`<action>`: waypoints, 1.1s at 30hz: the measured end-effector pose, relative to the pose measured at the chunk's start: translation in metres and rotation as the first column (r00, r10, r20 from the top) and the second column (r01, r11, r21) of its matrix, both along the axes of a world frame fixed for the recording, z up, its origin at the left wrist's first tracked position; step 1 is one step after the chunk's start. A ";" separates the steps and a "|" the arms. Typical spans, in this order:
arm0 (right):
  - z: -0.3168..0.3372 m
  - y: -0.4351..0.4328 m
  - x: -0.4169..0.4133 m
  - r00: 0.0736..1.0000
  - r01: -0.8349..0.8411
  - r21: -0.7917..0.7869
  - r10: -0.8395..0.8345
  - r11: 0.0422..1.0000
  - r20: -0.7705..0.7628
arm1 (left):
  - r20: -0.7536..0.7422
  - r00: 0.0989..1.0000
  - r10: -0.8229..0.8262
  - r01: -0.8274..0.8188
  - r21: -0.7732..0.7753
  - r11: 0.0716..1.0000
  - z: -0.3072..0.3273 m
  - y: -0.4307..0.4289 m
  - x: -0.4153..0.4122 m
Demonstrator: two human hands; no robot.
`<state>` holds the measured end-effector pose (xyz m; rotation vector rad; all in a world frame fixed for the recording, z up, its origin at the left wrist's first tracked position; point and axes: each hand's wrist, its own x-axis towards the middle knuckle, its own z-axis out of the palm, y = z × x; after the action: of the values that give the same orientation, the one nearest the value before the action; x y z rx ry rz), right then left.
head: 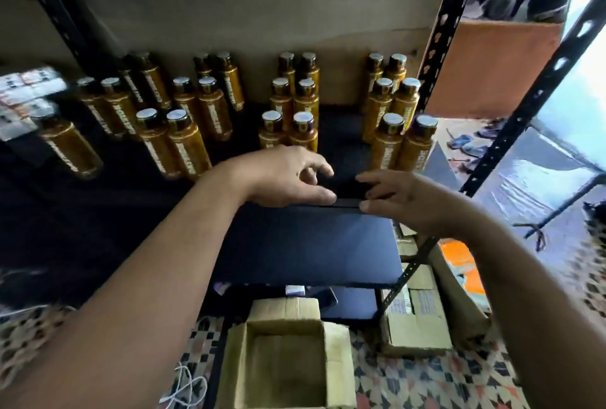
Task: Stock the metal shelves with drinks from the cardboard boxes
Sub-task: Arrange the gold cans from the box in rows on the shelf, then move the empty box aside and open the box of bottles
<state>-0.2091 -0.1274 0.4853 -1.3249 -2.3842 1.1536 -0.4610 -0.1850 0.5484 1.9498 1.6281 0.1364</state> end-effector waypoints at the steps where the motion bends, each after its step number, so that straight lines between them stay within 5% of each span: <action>1: -0.023 -0.008 0.000 1.000 0.000 -0.045 0.001 0.999 0.021 | 0.010 0.999 0.040 -0.040 -0.047 0.998 -0.021 -0.010 -0.002; 8: -0.167 -0.074 0.006 0.922 -0.194 -0.279 0.272 0.941 0.277 | 0.008 0.921 0.389 -0.348 -0.427 0.834 -0.203 -0.101 0.001; 16: -0.285 -0.129 0.017 0.868 -0.069 -0.462 0.281 0.884 0.410 | -0.109 0.844 0.526 -0.441 -0.700 0.562 -0.332 -0.197 0.006; 23: -0.377 -0.142 -0.007 0.811 -0.016 -0.488 0.297 0.873 0.504 | -0.132 0.847 0.516 -0.438 -0.723 0.534 -0.434 -0.192 -0.024; 33: -0.579 -0.120 -0.064 0.872 0.142 -0.454 0.106 0.880 0.479 | -0.089 0.821 0.564 -0.467 -0.673 0.573 -0.644 -0.163 -0.100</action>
<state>-0.2732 -0.2473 -0.0937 -2.0102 -2.4844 1.6441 -0.5611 -0.3481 -0.0952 0.8533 1.7823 -0.0908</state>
